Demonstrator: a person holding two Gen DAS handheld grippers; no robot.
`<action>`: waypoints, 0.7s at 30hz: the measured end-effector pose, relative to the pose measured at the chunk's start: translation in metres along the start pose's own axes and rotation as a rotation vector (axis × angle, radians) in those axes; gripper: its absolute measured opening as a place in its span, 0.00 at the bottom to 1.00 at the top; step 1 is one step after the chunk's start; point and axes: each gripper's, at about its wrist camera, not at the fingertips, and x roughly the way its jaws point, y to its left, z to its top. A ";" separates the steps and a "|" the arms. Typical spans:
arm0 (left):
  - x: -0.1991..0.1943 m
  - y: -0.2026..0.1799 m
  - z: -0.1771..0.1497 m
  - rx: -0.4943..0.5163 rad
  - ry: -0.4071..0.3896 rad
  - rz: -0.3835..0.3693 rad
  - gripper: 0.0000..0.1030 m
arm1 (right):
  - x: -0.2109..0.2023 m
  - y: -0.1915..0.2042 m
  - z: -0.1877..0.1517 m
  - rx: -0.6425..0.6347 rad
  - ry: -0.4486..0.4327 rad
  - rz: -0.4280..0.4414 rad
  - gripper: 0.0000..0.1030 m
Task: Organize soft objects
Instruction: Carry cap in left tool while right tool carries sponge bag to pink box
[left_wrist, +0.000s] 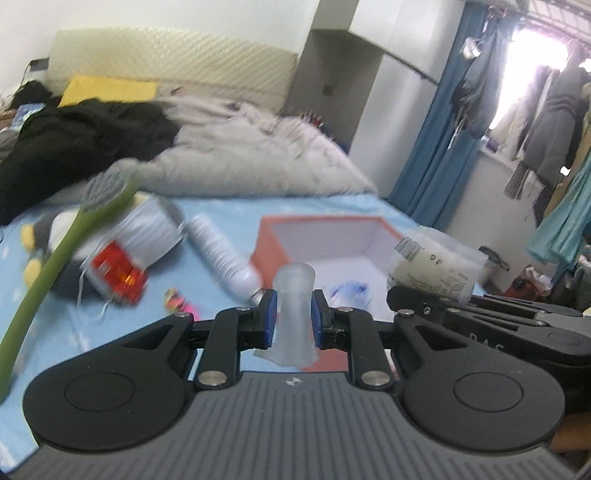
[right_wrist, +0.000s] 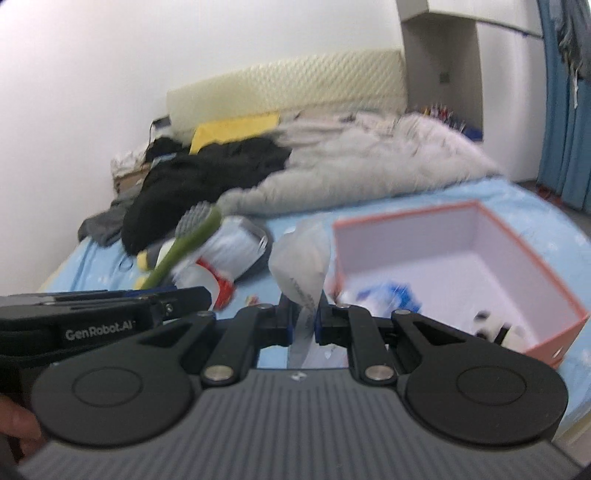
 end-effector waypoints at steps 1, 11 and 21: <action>0.001 -0.005 0.007 0.008 -0.008 -0.012 0.22 | -0.004 -0.003 0.006 -0.002 -0.016 -0.009 0.14; 0.038 -0.055 0.060 0.052 -0.007 -0.106 0.22 | -0.017 -0.055 0.056 0.063 -0.079 -0.096 0.14; 0.117 -0.093 0.081 0.136 0.106 -0.133 0.22 | 0.018 -0.125 0.061 0.174 0.068 -0.162 0.14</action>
